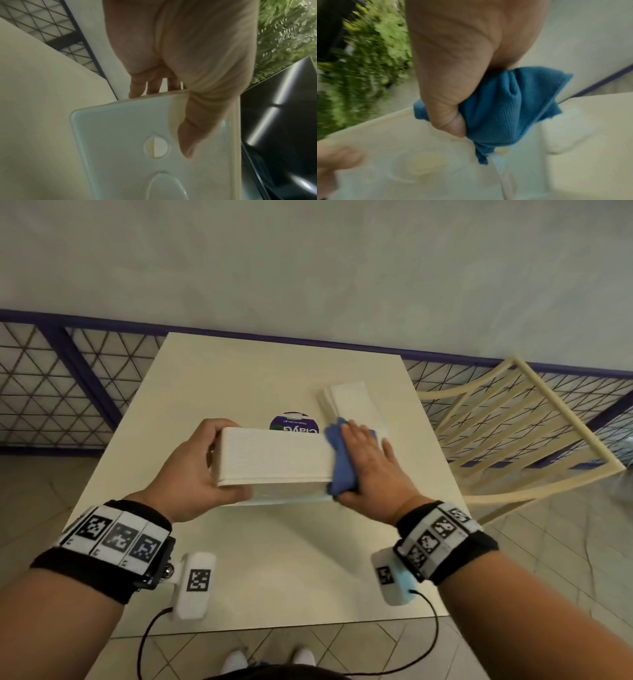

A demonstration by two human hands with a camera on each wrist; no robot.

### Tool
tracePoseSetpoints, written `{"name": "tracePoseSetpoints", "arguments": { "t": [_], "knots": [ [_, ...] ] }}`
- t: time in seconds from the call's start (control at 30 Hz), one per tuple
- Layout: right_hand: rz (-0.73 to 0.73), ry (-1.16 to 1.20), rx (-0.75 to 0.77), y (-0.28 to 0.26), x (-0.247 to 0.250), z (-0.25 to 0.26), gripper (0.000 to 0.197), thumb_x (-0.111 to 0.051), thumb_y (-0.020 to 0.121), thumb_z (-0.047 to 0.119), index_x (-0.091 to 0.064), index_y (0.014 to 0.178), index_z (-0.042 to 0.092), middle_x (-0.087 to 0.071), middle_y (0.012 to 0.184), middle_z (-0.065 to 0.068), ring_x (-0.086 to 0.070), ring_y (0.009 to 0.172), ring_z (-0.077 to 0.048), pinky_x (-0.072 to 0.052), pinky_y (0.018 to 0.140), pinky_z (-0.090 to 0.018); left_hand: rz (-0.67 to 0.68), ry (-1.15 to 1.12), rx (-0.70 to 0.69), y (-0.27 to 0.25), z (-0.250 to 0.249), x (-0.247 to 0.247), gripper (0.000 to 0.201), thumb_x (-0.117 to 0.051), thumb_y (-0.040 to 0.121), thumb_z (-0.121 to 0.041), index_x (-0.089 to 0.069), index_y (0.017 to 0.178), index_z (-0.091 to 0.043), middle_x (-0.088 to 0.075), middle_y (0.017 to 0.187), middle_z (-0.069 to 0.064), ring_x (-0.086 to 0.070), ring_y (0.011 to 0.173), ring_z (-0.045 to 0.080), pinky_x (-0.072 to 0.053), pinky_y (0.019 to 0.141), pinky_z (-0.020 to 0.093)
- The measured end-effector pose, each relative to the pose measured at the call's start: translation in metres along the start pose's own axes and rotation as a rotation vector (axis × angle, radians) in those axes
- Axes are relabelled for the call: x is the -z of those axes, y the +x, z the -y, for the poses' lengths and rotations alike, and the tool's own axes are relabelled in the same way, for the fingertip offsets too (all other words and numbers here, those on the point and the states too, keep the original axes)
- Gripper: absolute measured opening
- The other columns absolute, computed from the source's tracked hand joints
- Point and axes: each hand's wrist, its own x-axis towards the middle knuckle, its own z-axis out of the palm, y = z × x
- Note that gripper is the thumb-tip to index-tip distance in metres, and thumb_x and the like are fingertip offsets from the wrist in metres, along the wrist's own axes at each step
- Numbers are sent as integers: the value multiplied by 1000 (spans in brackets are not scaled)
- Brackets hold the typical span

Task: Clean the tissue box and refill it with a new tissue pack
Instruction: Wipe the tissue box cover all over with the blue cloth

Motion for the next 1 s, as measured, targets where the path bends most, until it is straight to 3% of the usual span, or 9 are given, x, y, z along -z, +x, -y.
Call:
{"name": "tracePoseSetpoints", "arguments": {
  "t": [0.17,0.3,0.4,0.5,0.6,0.67,0.73,0.83,1.0],
  "knots": [
    [-17,80,-43,5,17,-16,108,-76,60,34,-14,147,25,-26,149,2,-27,137,-20,-20,115,-48,17,-120,42,-1,10,9,81,-83,39,-44,-41,108,-48,-56,111,-19,-56,105,4,-51,78,21],
    [-25,85,-14,16,31,-8,84,-77,56,24,-38,130,22,-44,122,-1,-45,105,-23,-41,89,-31,60,-128,90,-1,12,8,86,-91,50,-27,-38,115,-47,-55,112,-23,-55,110,6,-48,80,15],
    [-97,63,-7,10,28,-6,71,-72,62,18,-41,126,18,-44,118,-2,-37,95,-17,-37,86,-28,88,345,158,2,-5,7,99,-84,63,-38,-22,139,-38,-33,143,-9,-35,132,19,-34,107,37],
    [-119,48,32,10,23,3,67,-70,65,20,-42,126,17,-44,119,-3,-40,97,-23,-41,86,-31,174,857,22,8,-28,-12,104,-72,66,-54,-12,148,-29,-15,156,-6,-7,146,24,1,117,55],
    [-111,42,57,16,18,11,73,-69,65,24,-39,131,19,-43,125,-1,-43,108,-27,-40,93,-33,159,904,-3,14,-42,-33,87,-69,65,-43,-28,141,-27,-46,137,-3,-41,129,23,-23,112,43],
    [-156,-94,28,17,18,20,80,-67,67,25,-31,139,19,-38,138,-2,-34,129,-32,-27,112,-48,82,836,30,18,-45,-35,72,-70,64,-35,-40,129,-27,-57,116,-3,-54,103,21,-39,82,31],
    [-134,-236,-47,14,14,37,91,-62,74,20,-10,149,14,-16,156,-6,-7,146,-30,-1,115,-56,45,791,45,21,-48,-36,65,-70,63,-31,-45,122,-26,-58,108,-4,-56,93,22,-36,69,29],
    [-133,-258,94,4,-4,73,91,-54,81,15,4,150,9,3,160,-10,7,148,-24,10,114,-51,15,760,-13,24,-48,-41,54,-71,62,-33,-50,111,-23,-61,101,-3,-59,88,24,-42,68,31],
    [-197,-229,225,-4,-8,47,83,-51,77,4,-13,150,11,-13,159,-7,-9,148,-21,17,113,-42,9,765,16,18,-44,-37,62,-73,59,-32,-50,116,-27,-62,105,-5,-60,93,23,-40,69,29]
  ]
}}
